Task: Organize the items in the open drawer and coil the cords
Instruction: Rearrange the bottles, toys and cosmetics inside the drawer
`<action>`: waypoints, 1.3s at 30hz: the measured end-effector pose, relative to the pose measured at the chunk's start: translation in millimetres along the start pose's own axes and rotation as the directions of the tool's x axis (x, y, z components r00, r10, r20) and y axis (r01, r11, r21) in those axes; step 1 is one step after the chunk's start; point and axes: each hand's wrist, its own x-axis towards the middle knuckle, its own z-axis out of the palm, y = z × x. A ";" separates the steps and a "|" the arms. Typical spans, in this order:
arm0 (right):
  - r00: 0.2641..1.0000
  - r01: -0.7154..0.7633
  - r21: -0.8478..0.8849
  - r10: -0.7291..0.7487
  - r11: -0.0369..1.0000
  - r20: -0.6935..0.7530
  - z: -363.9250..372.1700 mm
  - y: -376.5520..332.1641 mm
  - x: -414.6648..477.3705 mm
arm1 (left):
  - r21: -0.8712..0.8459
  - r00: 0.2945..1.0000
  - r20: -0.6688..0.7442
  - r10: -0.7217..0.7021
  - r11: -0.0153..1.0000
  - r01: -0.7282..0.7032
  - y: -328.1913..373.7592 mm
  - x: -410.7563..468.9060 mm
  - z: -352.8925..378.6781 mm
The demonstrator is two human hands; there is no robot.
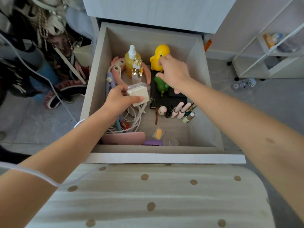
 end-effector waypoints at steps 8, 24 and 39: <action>0.784 0.295 0.335 -0.427 0.895 0.450 -30.5 -2.9 -102.0 | 0.062 0.999 -0.010 0.045 0.997 -0.044 3.9 -0.4 3.0; 0.644 0.745 -0.282 -0.543 0.604 0.539 38.8 -32.8 -123.4 | -0.223 0.962 0.050 -0.269 0.936 0.273 2.5 2.1 2.5; 0.633 0.477 -0.085 -0.275 0.875 0.723 19.0 -18.0 -138.9 | -0.085 0.973 0.026 -0.228 0.970 0.229 -2.2 4.8 2.9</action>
